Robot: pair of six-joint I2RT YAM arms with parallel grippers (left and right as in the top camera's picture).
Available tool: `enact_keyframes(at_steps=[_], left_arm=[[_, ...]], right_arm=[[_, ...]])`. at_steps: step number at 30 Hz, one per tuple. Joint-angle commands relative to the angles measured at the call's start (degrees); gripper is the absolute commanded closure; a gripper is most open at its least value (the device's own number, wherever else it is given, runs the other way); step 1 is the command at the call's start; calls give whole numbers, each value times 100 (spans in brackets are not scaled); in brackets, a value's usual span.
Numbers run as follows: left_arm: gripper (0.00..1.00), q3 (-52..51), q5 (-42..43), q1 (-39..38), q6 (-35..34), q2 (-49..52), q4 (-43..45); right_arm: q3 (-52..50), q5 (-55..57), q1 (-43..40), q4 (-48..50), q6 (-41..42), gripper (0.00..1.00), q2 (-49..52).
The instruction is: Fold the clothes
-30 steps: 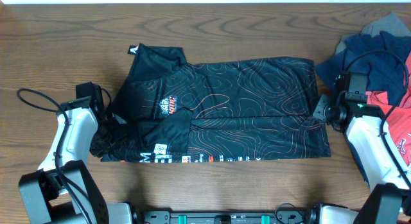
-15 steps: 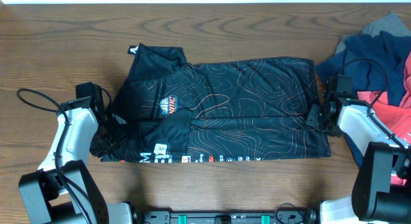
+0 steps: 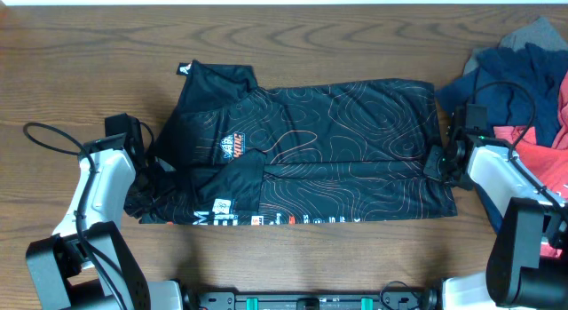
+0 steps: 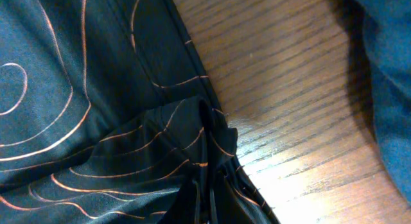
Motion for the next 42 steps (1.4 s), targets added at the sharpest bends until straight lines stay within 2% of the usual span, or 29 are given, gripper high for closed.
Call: enact_keyframes(at_steps=[1,5,6,7,13,18,22,25,27,30,32,42], left_arm=[[51,111,-9,31,7,-66,-2],[51,111,-9,31,7,-66,0],[51,111,-9,31,7,-66,0],[51,111,-9,31,7,-66,0],[51,111,-9,31,7,-66,-2],[51,173,-4,31,70,-105,13],[50,527,173,28,199,-323,52],[34,966,1117,13,793,-503,614],[30,1274,1526,-22,960,-483,970],[28,1582,1707,-181,1231,-337,1574],[26,1655,1705,-343,1440,-195,2085],[21,1665,1700,-927,1622,1167,4603]], right_arm=[[133,-15,-28,26,-13,99,-146],[179,-17,-28,398,-13,98,-149],[177,-17,-28,542,-13,92,-149],[177,-17,-28,710,-11,80,-149],[177,-13,-28,1274,-13,65,-149],[177,-15,-28,1078,-13,63,-153],[199,-120,-28,684,-15,57,-334],[361,-350,-28,332,-92,52,-741],[527,-549,-26,90,-125,47,-1008],[706,-822,-26,-260,-275,36,-1394],[730,-1023,-26,-439,-282,33,-1663],[730,-1248,-20,-1272,-363,29,-2072]])
